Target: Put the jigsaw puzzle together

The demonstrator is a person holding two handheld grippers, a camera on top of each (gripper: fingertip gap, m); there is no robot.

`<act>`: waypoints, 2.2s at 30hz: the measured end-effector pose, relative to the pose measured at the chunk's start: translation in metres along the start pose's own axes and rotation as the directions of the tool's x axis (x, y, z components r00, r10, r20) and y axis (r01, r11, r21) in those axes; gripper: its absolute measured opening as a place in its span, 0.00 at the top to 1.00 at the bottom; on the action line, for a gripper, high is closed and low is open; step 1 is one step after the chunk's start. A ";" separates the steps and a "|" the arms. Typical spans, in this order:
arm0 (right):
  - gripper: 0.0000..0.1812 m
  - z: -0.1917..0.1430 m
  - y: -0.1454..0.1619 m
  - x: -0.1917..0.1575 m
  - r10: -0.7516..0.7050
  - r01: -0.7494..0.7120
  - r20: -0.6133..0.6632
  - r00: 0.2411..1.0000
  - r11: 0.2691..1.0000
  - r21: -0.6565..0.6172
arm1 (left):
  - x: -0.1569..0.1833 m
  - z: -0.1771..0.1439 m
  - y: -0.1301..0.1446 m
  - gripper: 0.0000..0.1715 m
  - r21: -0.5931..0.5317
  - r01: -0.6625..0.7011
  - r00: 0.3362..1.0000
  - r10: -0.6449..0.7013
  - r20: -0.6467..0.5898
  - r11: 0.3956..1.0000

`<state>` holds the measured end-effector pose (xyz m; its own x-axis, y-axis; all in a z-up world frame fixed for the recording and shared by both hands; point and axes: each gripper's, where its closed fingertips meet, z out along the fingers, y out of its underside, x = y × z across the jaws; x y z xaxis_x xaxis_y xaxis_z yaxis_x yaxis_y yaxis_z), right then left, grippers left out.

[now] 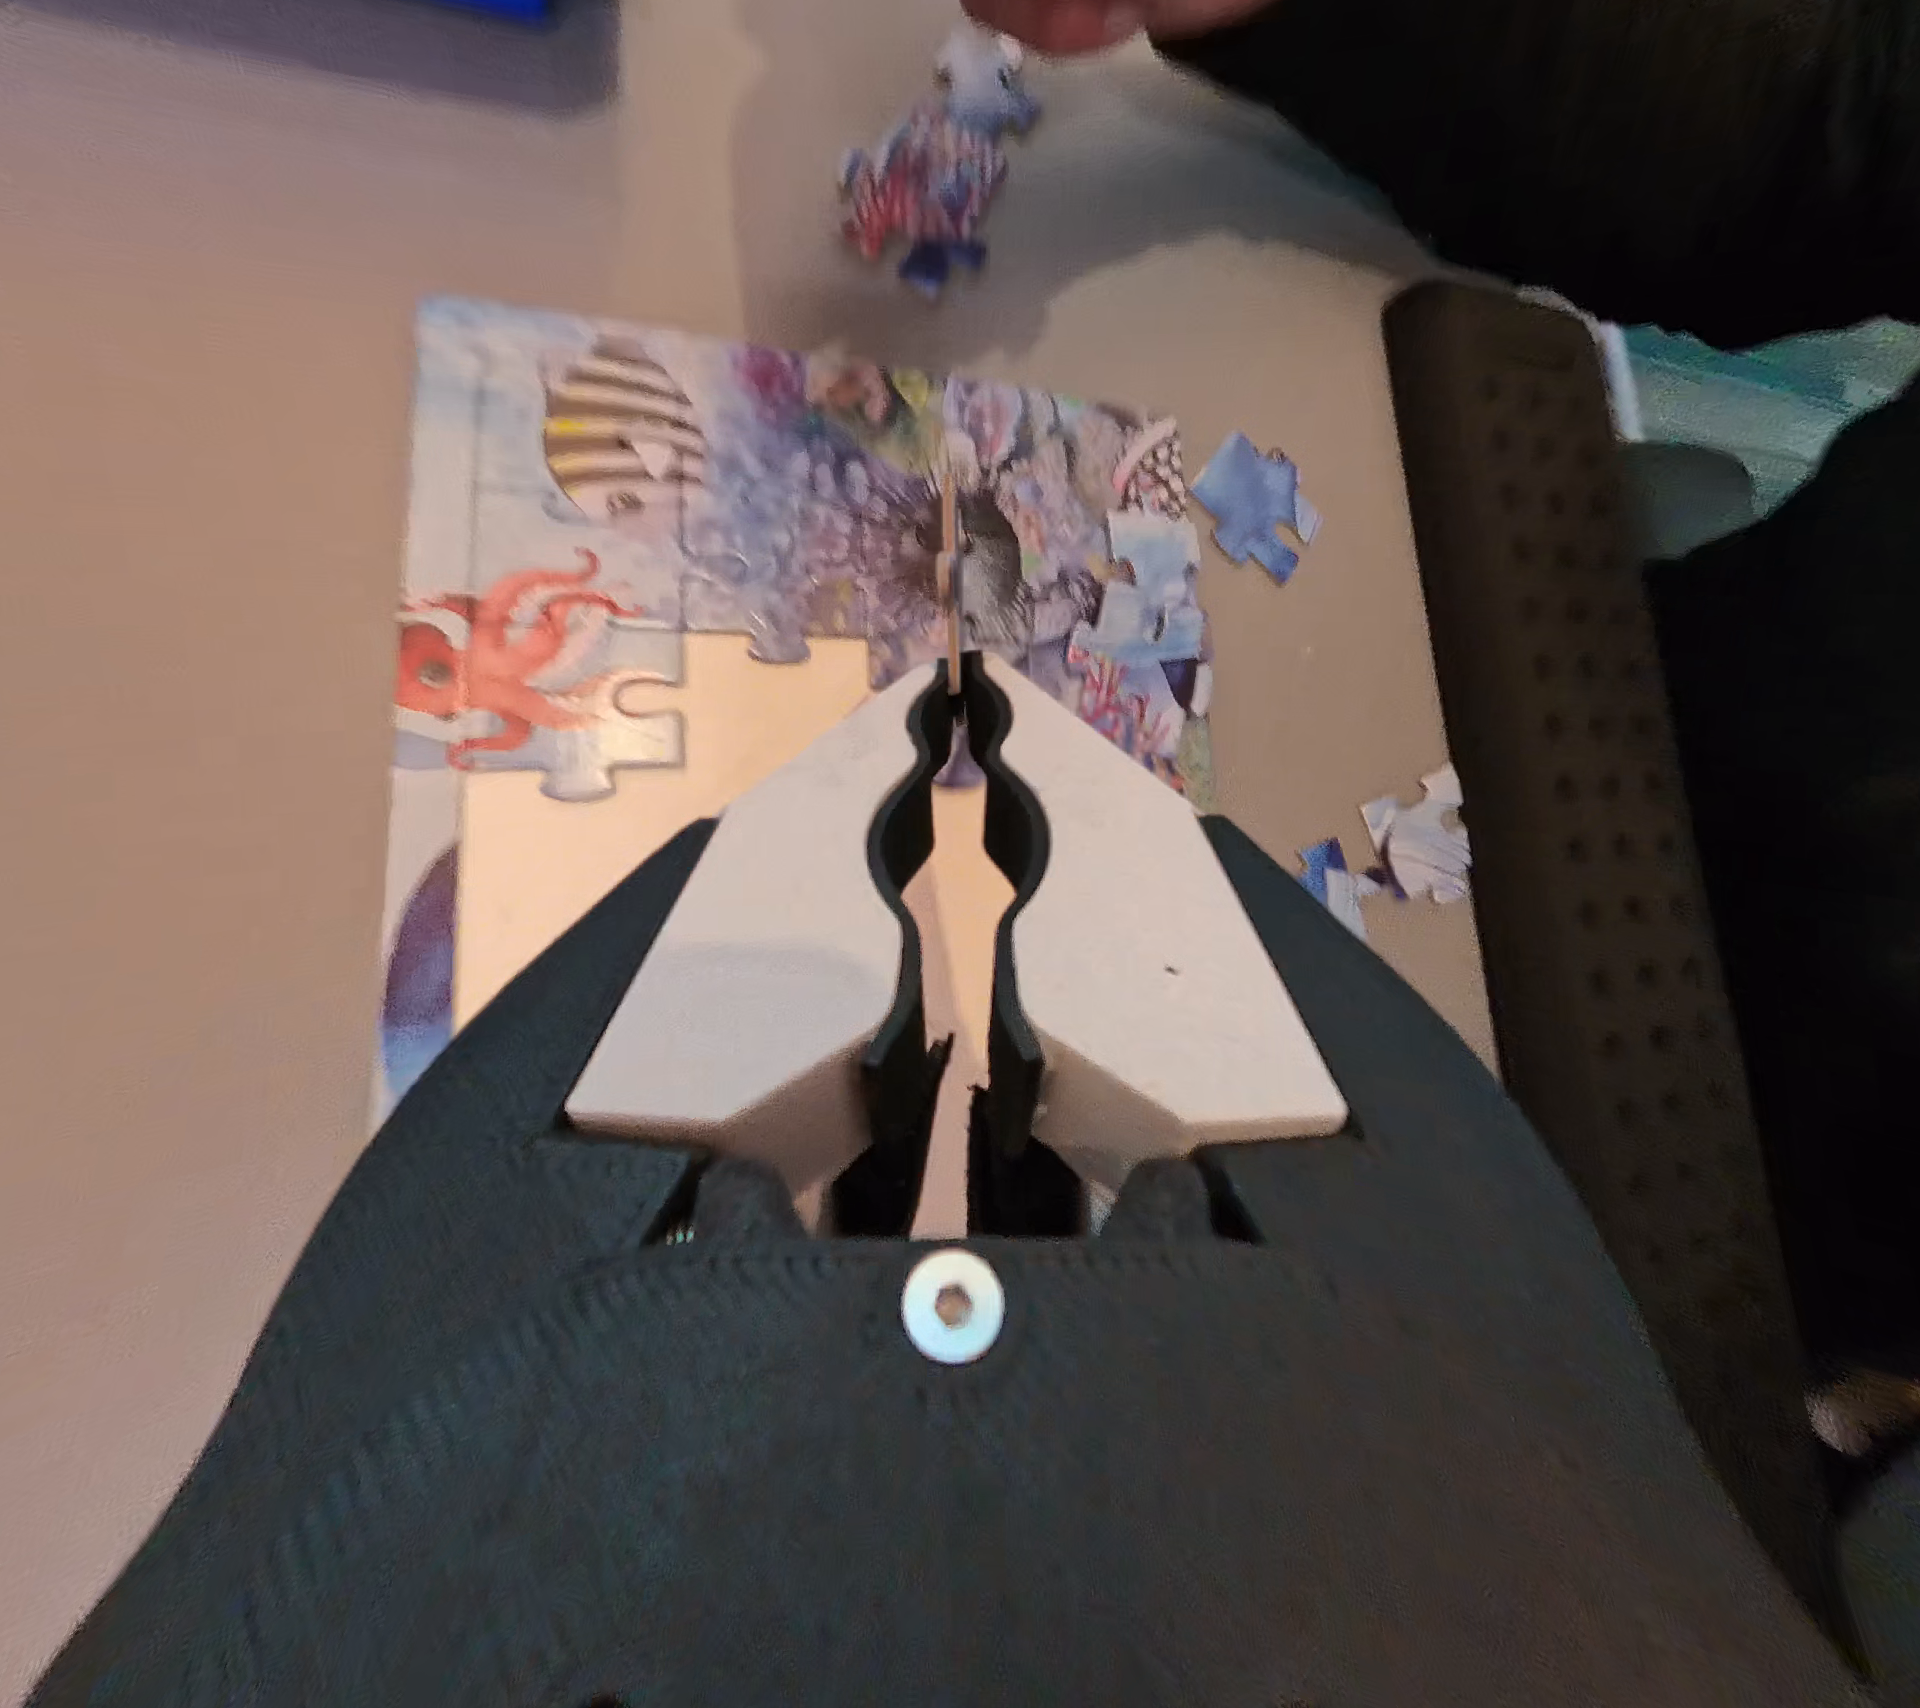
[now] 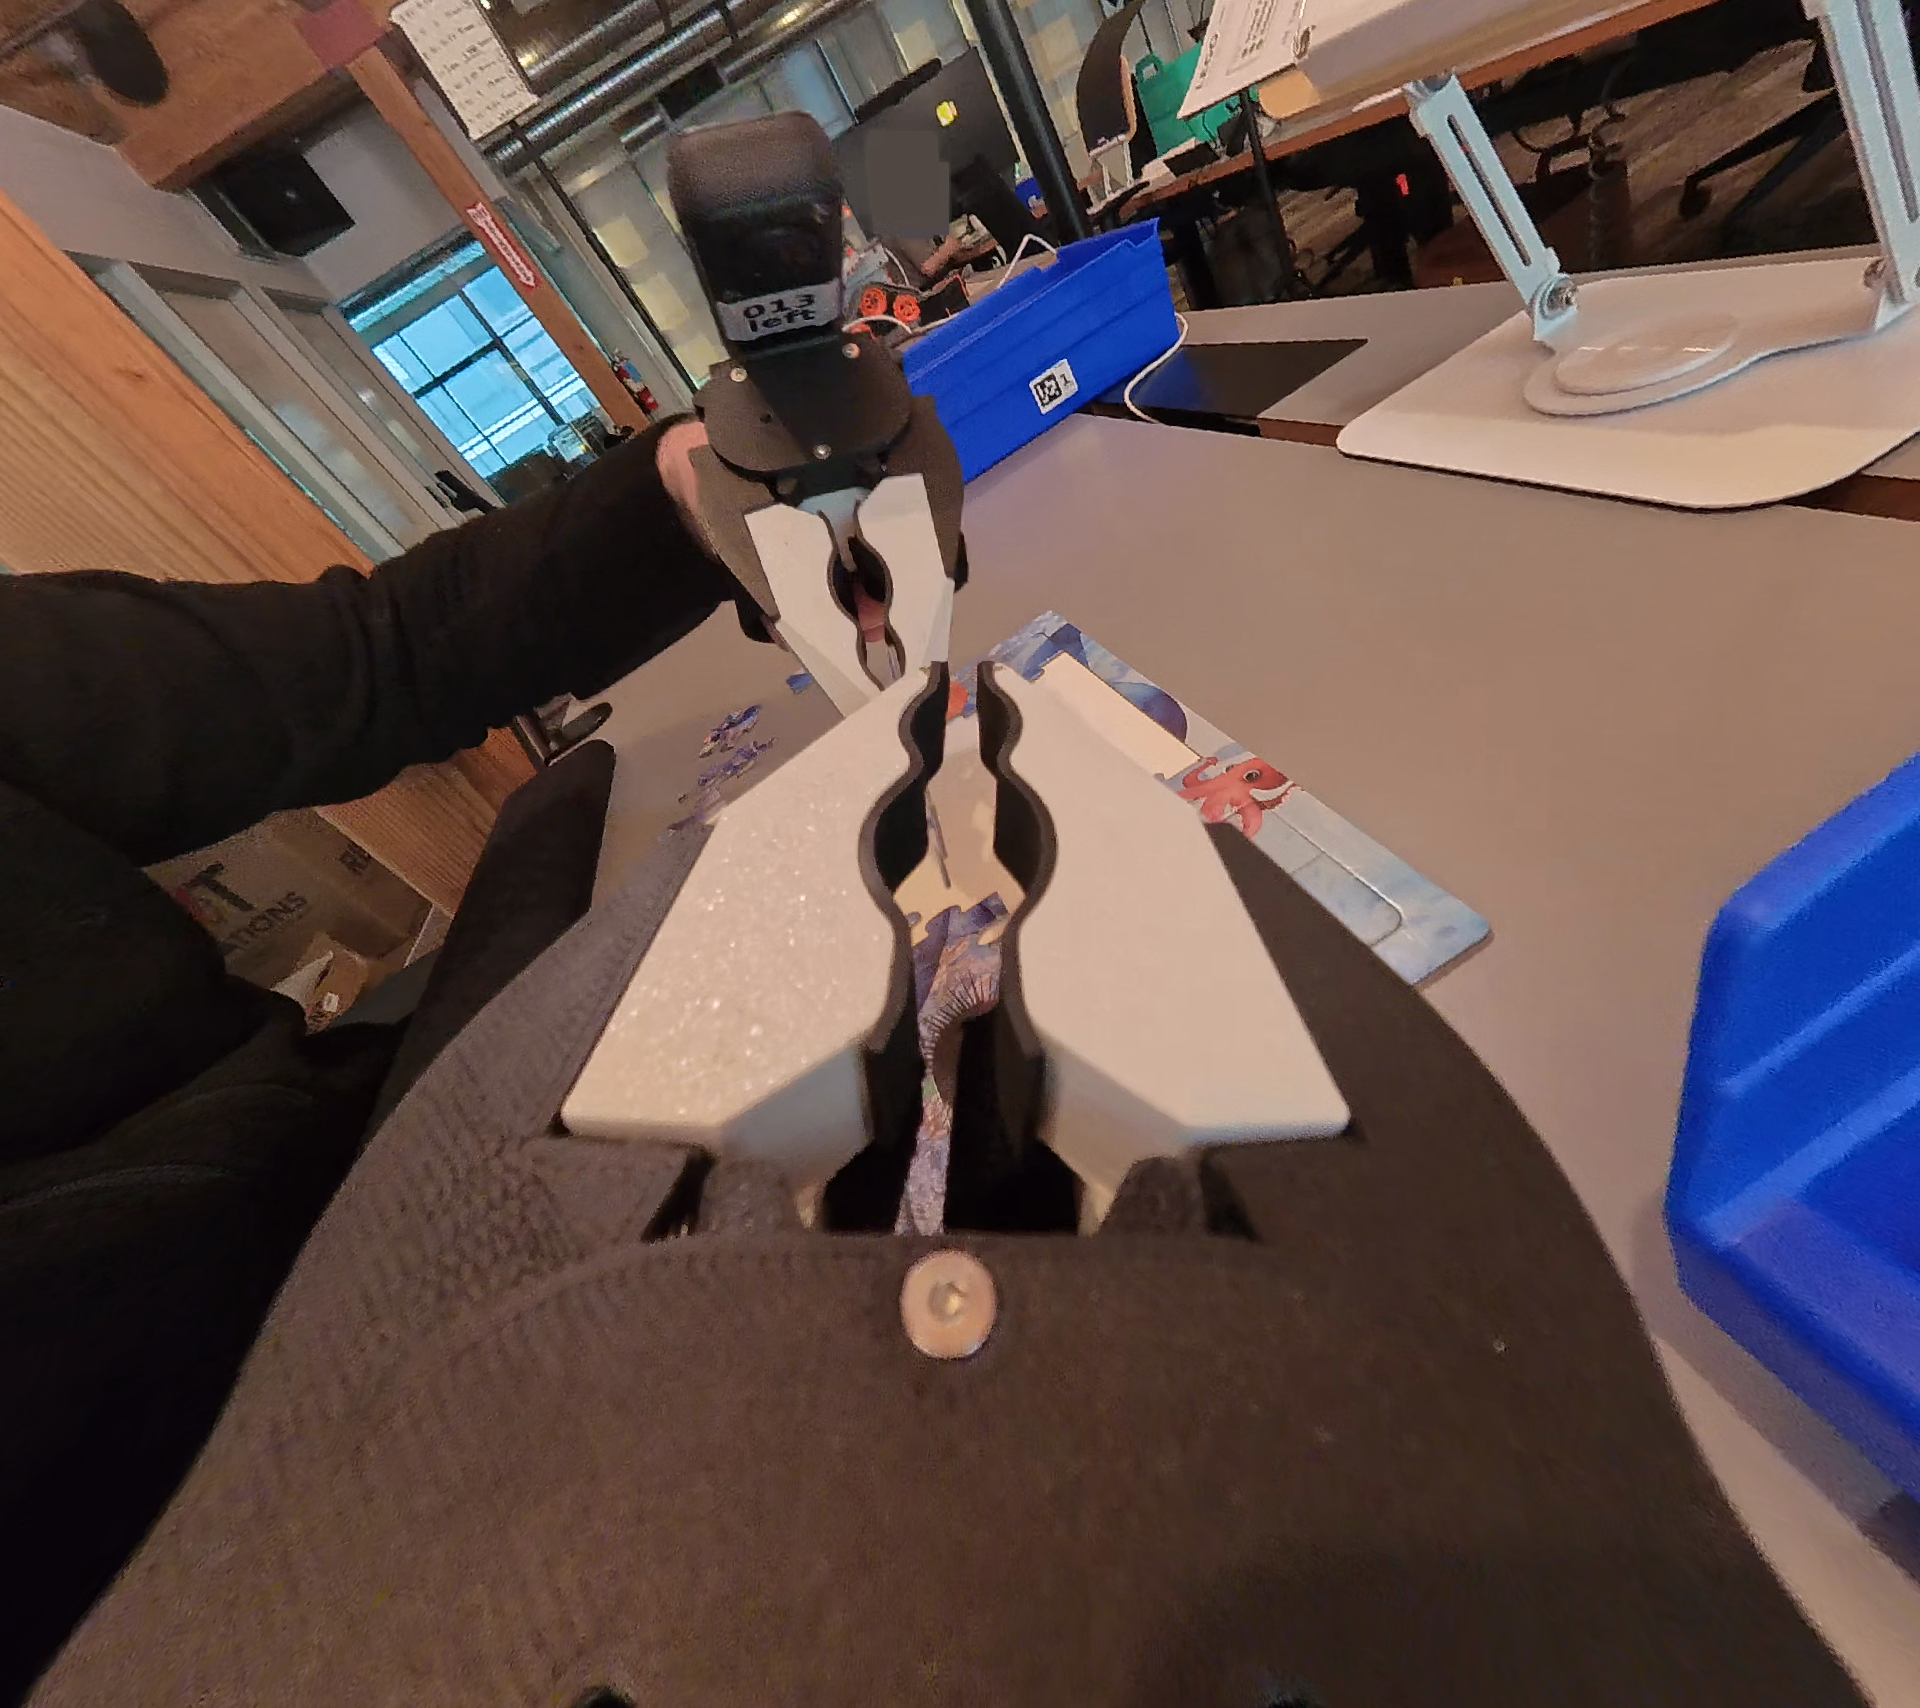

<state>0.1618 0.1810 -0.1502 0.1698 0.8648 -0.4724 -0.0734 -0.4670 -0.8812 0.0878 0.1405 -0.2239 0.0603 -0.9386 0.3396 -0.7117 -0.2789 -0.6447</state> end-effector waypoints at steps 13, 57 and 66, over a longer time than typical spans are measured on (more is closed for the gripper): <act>0.99 0.004 0.009 0.001 0.006 -0.006 -0.009 1.000 0.999 -0.050 | -0.022 0.020 0.025 1.00 -0.197 0.128 0.971 -0.163 -0.177 0.972; 0.97 0.006 0.018 0.004 0.017 -0.017 -0.008 1.000 0.995 -0.095 | 0.055 -0.044 0.125 1.00 -0.421 0.087 0.928 -0.227 -0.296 0.903; 0.97 0.002 0.013 0.004 0.014 -0.015 -0.013 1.000 0.997 -0.080 | 0.023 -0.048 0.140 0.74 -0.462 0.105 0.988 -0.143 -0.049 0.881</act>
<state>0.1598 0.1789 -0.1638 0.1820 0.8558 -0.4842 0.0028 -0.4929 -0.8701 -0.0437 0.0894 -0.2737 0.1270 -0.8778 0.4618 -0.9438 -0.2502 -0.2160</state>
